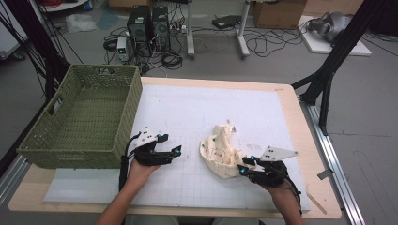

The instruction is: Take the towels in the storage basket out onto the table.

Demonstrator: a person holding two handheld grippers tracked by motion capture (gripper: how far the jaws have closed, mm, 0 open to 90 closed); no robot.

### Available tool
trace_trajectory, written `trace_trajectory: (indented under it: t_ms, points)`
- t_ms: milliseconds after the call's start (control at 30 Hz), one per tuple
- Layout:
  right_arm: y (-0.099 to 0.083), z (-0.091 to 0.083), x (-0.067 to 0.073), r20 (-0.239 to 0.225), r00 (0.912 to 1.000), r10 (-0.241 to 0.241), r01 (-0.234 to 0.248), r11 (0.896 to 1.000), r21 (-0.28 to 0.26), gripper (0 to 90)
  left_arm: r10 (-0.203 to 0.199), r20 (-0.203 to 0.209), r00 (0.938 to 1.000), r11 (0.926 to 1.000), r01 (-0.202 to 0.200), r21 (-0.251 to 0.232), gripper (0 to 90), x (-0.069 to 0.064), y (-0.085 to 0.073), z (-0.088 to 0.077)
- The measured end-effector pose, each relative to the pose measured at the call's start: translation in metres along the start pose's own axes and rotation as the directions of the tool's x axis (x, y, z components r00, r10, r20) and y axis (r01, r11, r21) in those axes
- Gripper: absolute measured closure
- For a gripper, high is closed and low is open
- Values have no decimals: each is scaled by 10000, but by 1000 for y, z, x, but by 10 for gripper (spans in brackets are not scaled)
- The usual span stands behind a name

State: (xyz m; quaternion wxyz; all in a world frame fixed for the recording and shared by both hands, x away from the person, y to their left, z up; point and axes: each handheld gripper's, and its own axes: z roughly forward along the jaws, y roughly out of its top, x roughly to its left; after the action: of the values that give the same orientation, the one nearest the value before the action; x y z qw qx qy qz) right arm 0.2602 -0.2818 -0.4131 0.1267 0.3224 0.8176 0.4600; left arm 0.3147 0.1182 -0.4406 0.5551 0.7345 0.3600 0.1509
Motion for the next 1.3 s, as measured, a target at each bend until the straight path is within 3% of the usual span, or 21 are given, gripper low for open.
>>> trace_trajectory:
  t_ms: [67, 100, 233, 367, 467, 733, 967, 1100, 1133, 1200, 1233, 1267, 1300]
  points:
    - [0, -9, -7, 438, 9974, 571, -534, 9951, -830, 490, -8, 42, 10000, 10000, 8, 44, 286, -1, 0, 1]
    - [0, -9, -7, 438, 9974, 571, -534, 9951, -830, 490, 35, 81, 10000, 10000, -36, 57, 286, -1, 0, 2]
    - [-6, -14, -14, 1236, 9864, 1086, -923, 9871, -1305, 450, 95, 172, 9998, 9998, -98, 178, 323, -1, 1, 6]
    - [-8, -15, -20, 1657, 9763, 1389, -1146, 9823, -1481, 426, -127, 195, 9997, 9999, 126, 57, 351, -2, 3, 15]
    - [-7, -14, -21, 1842, 9731, 1381, -1101, 9819, -1543, 419, -147, 198, 9997, 9987, 138, 488, 342, -2, 9, 27]
    - [-7, -14, -21, 2020, 9703, 1334, -1044, 9835, -1480, 410, 241, 470, 9986, 9942, -289, 1040, 319, -15, 36, 72]
    - [-10, -19, -25, 2211, 9636, 1500, -1172, 9810, -1548, 393, 794, 564, 9952, 9711, -900, 2210, 321, -30, 34, 111]
    - [-11, -19, -27, 2254, 9625, 1510, -1173, 9807, -1561, 387, 1351, 677, 9885, 9428, -1493, 2979, 346, -37, 26, 121]
    - [-11, -19, -27, 2258, 9625, 1505, -1169, 9809, -1552, 385, 1541, 699, 9856, 9397, -1681, 2978, 370, -39, 26, 121]
    - [-12, -19, -27, 2262, 9619, 1532, -1208, 9812, -1507, 381, 1836, 1051, 9774, 9302, -2073, 3028, 483, -42, 25, 121]
    - [-11, -18, -27, 2261, 9624, 1505, -1185, 9817, -1493, 379, 2050, 1075, 9728, 9247, -2285, 3043, 604, -44, 25, 120]
    - [-11, -17, -27, 2262, 9621, 1526, -1209, 9816, -1479, 379, 2122, 1365, 9677, 9213, -2447, 3024, 725, -45, 25, 119]
    - [-11, -17, -27, 2262, 9621, 1526, -1209, 9816, -1479, 379, 2141, 1539, 9646, 9179, -2526, 3060, 725, -46, 25, 118]
